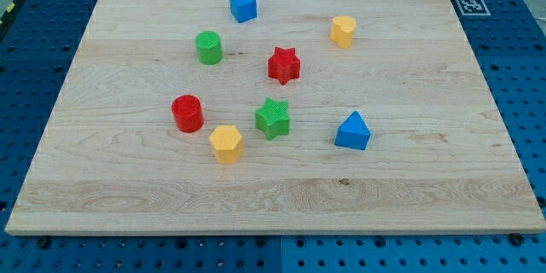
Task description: Move your arm towards center of the board
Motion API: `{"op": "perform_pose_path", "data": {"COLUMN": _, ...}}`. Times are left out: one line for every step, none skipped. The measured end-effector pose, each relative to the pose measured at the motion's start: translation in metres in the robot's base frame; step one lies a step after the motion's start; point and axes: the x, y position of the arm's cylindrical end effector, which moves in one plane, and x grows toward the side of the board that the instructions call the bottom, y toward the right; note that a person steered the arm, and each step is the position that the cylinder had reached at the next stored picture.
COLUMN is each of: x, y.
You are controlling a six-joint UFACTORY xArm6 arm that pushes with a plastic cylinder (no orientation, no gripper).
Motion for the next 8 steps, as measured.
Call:
{"op": "perform_pose_path", "data": {"x": 0.0, "y": 0.0}}
{"op": "perform_pose_path", "data": {"x": 0.002, "y": 0.002}}
{"op": "perform_pose_path", "data": {"x": 0.002, "y": 0.002}}
{"op": "perform_pose_path", "data": {"x": -0.001, "y": 0.002}}
{"op": "perform_pose_path", "data": {"x": -0.012, "y": -0.001}}
{"op": "perform_pose_path", "data": {"x": -0.011, "y": -0.004}}
{"op": "perform_pose_path", "data": {"x": -0.012, "y": -0.004}}
{"op": "perform_pose_path", "data": {"x": -0.011, "y": -0.004}}
